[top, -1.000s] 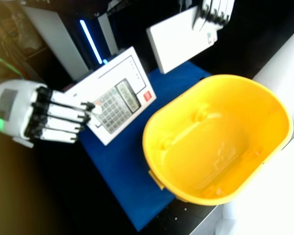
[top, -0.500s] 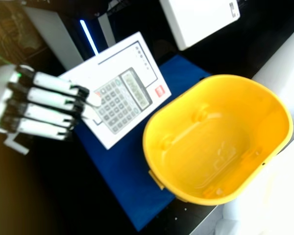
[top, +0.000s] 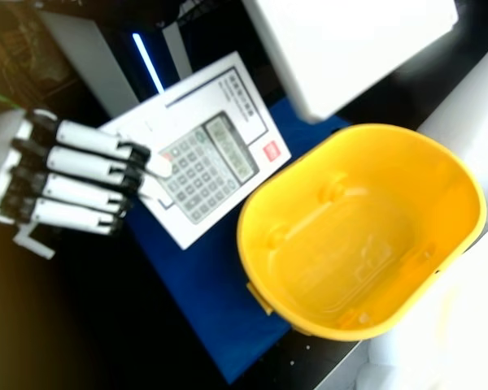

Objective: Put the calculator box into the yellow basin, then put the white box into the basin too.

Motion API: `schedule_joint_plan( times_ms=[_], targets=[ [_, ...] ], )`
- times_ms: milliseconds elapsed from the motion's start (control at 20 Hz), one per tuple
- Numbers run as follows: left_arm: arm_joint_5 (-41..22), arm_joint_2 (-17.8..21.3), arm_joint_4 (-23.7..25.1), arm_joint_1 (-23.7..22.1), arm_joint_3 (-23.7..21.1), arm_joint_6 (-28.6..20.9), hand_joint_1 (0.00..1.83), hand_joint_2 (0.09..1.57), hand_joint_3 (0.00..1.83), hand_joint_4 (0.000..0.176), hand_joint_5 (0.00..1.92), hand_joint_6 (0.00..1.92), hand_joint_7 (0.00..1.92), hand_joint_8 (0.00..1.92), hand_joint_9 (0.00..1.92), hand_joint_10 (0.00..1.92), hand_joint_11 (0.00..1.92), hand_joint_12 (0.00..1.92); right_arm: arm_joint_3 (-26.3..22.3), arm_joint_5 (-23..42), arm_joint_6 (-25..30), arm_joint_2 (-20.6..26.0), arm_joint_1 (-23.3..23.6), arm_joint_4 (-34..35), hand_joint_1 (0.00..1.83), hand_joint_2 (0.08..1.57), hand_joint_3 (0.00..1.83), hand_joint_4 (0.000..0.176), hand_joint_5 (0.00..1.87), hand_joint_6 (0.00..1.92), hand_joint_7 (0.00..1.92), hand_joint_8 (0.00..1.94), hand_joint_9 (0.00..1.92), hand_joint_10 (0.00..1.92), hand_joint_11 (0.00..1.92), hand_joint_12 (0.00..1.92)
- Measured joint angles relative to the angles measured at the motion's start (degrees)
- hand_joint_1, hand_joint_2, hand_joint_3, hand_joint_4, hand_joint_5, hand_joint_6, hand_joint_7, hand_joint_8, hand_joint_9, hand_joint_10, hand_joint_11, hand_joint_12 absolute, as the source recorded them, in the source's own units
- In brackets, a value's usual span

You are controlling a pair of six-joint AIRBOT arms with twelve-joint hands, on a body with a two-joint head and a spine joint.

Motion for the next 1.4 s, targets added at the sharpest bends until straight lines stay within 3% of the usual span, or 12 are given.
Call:
schedule_joint_plan(
  times_ms=[450,600,700,850,900,950,1050,1150,1200,1300,1350,1400],
  targets=[
    [15.1,-12.7,-3.1,0.6,14.0,-7.0,1.37,1.14,0.00,0.000,0.86,1.14,0.88,1.06,0.92,1.27,0.83,1.42,0.3,-0.2,-0.1,-0.3,0.8,0.0,1.17,1.11,0.00,0.000,0.97,1.01,1.00,1.43,1.00,1.67,0.97,1.92],
    [18.2,-13.4,-3.1,0.7,15.7,-7.0,1.17,1.18,0.00,0.000,0.82,1.22,0.74,0.87,0.64,1.12,0.45,1.60,0.3,0.0,-0.1,-0.3,1.1,0.0,1.16,1.11,0.00,0.000,0.97,1.01,1.00,1.43,1.00,1.67,0.97,1.92],
    [19.5,-13.8,-3.8,0.9,16.9,-7.1,1.08,1.04,0.00,0.000,0.65,0.61,0.63,0.41,0.47,0.76,0.07,1.62,0.3,-0.2,-0.1,-0.3,1.1,0.0,1.17,1.10,0.00,0.000,1.01,0.96,1.00,1.44,0.99,1.68,0.96,1.92],
    [20.5,-14.1,-4.1,0.9,17.0,-7.1,0.87,0.93,0.00,0.007,0.41,0.12,0.34,0.02,0.13,0.35,0.00,1.36,0.3,-0.2,-0.1,-0.3,1.1,0.0,1.17,1.10,0.00,0.000,1.01,0.96,1.00,1.44,0.99,1.68,0.96,1.92],
    [20.4,-14.3,-4.3,0.9,17.1,-7.1,0.81,0.84,0.00,0.080,0.29,0.02,0.16,0.01,0.03,0.07,0.00,0.65,0.3,-0.2,-0.1,-0.3,1.1,0.0,1.17,1.11,0.00,0.000,0.98,1.01,1.00,1.43,1.00,1.67,0.97,1.92],
    [20.4,-14.3,-4.4,0.9,17.1,-7.1,0.75,0.79,0.00,0.123,0.13,0.02,0.03,0.00,0.00,0.01,0.00,0.13,0.3,-0.2,-0.1,-0.3,1.1,0.0,1.17,1.10,0.00,0.000,1.00,0.97,1.00,1.44,0.99,1.68,0.96,1.92],
    [20.2,-14.3,-4.7,1.0,17.0,-7.1,0.66,0.76,0.00,0.160,0.00,0.00,0.00,0.00,0.00,0.00,0.00,0.00,0.7,0.2,-0.1,-0.3,2.3,0.0,1.17,1.11,0.00,0.000,0.97,1.01,1.00,1.43,1.00,1.67,0.97,1.92],
    [18.5,-13.2,-5.0,1.7,16.1,-7.1,0.61,0.77,0.00,0.148,0.00,0.00,0.00,0.00,0.00,0.00,0.00,0.00,2.1,0.0,-0.1,-0.3,4.7,0.0,1.17,1.10,0.00,0.000,1.01,0.96,1.00,1.44,0.99,1.68,0.96,1.92],
    [17.8,-12.5,-5.5,2.3,15.8,-7.1,0.58,0.81,0.01,0.094,0.12,0.02,0.00,0.00,0.00,0.00,0.00,0.00,2.8,-0.3,-0.1,-0.1,5.5,0.0,1.17,1.10,0.00,0.000,1.00,0.97,1.00,1.44,0.99,1.68,0.96,1.92],
    [17.3,-11.5,-7.6,3.2,15.7,-7.1,0.59,0.84,0.02,0.066,0.20,0.04,0.03,0.01,0.00,0.00,0.00,0.00,3.4,-0.1,-0.1,0.2,6.9,0.0,1.17,1.10,0.00,0.000,1.01,0.96,1.00,1.44,0.99,1.68,0.96,1.92],
    [16.7,-10.8,-8.7,4.0,15.7,-7.0,0.60,0.87,0.01,0.029,0.33,0.02,0.10,0.03,0.04,0.01,0.00,0.22,3.6,0.2,-0.1,0.3,8.5,0.0,1.17,1.11,0.00,0.000,0.98,1.01,1.00,1.43,1.00,1.67,0.97,1.92],
    [16.6,-10.5,-9.6,4.5,15.6,-7.0,0.57,0.88,0.00,0.028,0.39,0.02,0.14,0.01,0.07,0.01,0.00,0.50,3.8,0.1,-0.1,0.3,9.5,0.0,1.17,1.10,0.00,0.000,1.00,0.97,1.00,1.44,0.99,1.68,0.96,1.92]
  ],
)
